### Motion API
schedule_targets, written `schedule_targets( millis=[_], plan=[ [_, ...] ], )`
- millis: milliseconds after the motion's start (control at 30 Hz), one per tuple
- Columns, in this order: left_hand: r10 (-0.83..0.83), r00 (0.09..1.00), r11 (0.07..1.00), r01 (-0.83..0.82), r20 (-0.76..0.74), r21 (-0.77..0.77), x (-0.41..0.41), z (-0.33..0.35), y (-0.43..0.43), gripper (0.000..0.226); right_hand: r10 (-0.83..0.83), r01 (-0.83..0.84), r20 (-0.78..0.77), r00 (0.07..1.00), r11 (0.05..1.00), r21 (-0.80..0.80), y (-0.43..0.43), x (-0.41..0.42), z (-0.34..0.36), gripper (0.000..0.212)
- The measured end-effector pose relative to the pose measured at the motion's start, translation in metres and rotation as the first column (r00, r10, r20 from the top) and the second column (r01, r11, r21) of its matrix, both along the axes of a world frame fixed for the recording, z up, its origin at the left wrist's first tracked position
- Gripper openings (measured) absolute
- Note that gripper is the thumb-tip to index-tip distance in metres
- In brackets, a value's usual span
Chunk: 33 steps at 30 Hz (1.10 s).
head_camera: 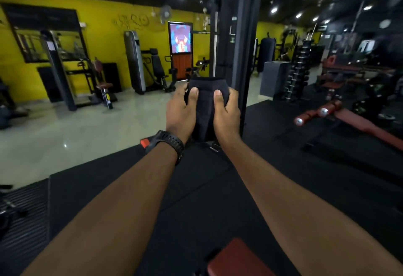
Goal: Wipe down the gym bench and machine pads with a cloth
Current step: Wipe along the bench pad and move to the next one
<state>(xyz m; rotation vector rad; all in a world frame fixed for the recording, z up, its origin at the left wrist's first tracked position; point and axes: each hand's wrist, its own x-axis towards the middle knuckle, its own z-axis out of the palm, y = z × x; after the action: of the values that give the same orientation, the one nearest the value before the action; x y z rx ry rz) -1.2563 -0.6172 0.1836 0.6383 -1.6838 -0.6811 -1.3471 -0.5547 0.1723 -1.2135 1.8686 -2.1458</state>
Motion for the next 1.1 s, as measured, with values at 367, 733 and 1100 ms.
schedule_targets(
  millis=[367, 733, 1100],
  plan=[
    [-0.042, 0.998, 0.998, 0.041, -0.038, -0.037, 0.054, 0.024, -0.178, 0.024, -0.062, 0.058, -0.062, 0.996, 0.996, -0.062, -0.173, 0.060, 0.028, 0.034],
    [-0.128, 0.991, 0.988, 0.125, -0.032, -0.089, -0.013, 0.025, -0.372, 0.024, -0.101, 0.103, 0.018, 0.995, 0.988, -0.112, -0.361, -0.009, 0.032, 0.029],
    [-0.329, 0.944, 0.942, 0.328, -0.009, -0.066, -0.195, 0.025, -0.509, 0.032, -0.299, 0.296, 0.055, 0.953, 0.954, 0.053, -0.473, -0.165, 0.032, 0.035]
  ],
)
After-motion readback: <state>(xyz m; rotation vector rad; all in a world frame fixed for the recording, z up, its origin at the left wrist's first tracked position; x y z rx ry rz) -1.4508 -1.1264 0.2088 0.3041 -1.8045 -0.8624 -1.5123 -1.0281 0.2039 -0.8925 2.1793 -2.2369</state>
